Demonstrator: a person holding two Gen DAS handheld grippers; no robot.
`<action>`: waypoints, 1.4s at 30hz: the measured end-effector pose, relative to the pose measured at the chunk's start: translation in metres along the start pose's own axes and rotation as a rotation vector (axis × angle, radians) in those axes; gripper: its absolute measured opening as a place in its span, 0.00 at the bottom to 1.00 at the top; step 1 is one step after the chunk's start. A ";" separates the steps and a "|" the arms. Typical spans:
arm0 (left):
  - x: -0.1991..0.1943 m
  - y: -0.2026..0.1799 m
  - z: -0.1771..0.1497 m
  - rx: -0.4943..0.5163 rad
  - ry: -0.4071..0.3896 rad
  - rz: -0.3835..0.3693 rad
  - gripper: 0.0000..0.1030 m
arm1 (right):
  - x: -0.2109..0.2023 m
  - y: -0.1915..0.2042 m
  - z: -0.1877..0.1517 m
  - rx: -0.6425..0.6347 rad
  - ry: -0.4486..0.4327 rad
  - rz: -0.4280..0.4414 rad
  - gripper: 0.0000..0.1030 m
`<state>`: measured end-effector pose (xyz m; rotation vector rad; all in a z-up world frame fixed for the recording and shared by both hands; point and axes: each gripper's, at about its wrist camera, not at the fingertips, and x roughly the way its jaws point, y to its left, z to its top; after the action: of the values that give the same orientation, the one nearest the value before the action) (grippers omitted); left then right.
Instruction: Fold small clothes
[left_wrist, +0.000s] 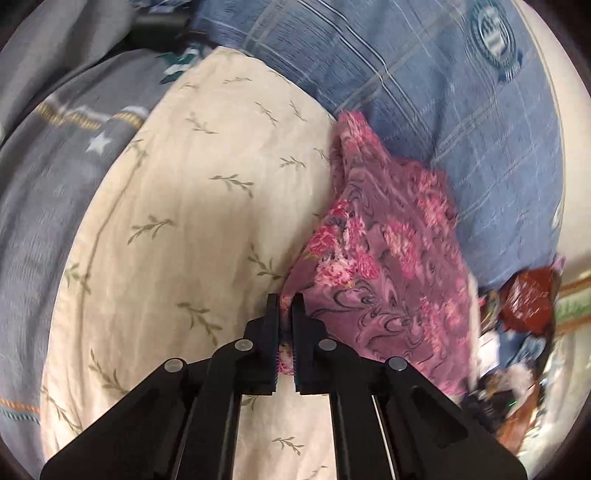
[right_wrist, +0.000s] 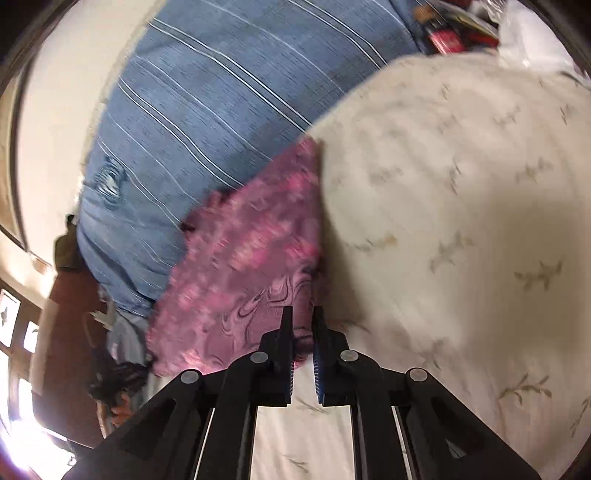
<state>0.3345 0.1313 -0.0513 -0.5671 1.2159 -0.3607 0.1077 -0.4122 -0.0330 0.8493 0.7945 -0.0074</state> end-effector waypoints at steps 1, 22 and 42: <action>-0.005 0.002 -0.001 -0.012 -0.005 -0.015 0.06 | 0.002 -0.002 -0.003 -0.002 0.022 -0.005 0.09; 0.067 -0.067 0.106 0.070 0.026 0.091 0.44 | 0.111 0.035 0.132 0.004 -0.024 -0.090 0.16; 0.037 -0.124 -0.006 0.329 -0.071 0.137 0.56 | 0.050 0.052 0.031 -0.191 -0.091 -0.067 0.36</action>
<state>0.3453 0.0098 -0.0089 -0.2104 1.0917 -0.4109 0.1787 -0.3831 -0.0172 0.6370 0.7250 -0.0292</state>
